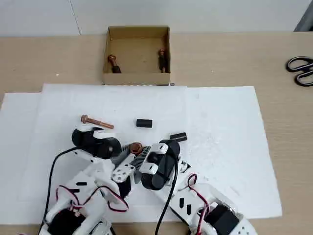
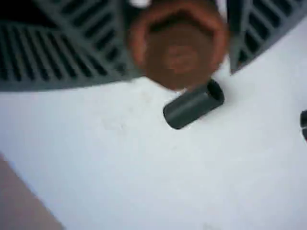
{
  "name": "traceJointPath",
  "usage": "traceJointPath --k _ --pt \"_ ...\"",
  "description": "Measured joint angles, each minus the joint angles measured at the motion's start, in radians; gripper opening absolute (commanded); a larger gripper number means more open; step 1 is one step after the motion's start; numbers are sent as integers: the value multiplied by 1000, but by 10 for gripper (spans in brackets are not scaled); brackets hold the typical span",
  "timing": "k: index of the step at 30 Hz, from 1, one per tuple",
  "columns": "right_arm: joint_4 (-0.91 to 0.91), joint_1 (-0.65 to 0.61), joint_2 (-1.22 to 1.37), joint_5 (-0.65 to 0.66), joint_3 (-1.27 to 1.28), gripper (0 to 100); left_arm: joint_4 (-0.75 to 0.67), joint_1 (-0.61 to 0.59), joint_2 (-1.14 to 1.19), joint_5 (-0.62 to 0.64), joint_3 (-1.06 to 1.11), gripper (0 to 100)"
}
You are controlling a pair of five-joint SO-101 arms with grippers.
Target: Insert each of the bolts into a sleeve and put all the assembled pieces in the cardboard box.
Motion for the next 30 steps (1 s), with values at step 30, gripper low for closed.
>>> traceJointPath --k 30 --pt "0 -3 -3 3 -2 2 -35 -94 2 -127 -127 6"
